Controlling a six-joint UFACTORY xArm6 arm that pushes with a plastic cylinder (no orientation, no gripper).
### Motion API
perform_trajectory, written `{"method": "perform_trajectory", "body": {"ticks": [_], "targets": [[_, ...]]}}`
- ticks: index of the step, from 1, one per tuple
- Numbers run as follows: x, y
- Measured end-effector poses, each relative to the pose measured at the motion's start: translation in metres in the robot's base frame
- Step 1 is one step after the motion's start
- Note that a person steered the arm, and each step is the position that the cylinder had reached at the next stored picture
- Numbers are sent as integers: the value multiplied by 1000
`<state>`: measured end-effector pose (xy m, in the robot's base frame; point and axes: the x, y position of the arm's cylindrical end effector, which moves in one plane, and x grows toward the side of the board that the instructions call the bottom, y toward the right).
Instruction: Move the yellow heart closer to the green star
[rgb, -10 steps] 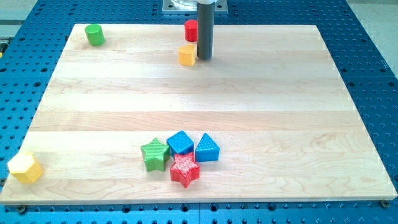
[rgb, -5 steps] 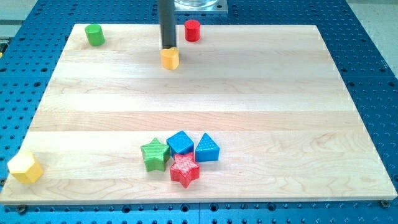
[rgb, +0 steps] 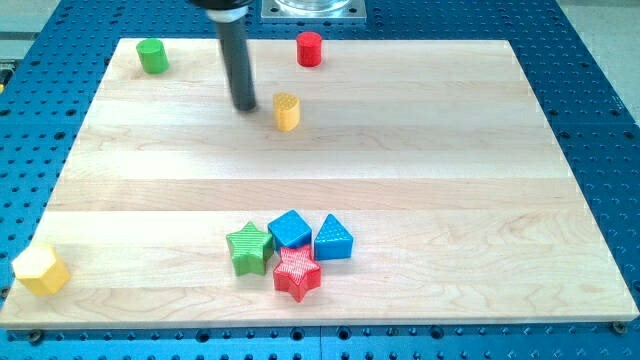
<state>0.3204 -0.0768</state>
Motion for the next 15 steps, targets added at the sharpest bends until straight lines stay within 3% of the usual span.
{"method": "perform_trajectory", "body": {"ticks": [1, 2, 4, 5, 6, 7, 8, 10, 11, 13, 14, 15], "targets": [[50, 52], [127, 71], [47, 31], [68, 115], [109, 154], [138, 129], [104, 148], [121, 63], [101, 50], [169, 26], [153, 25], [95, 77]]}}
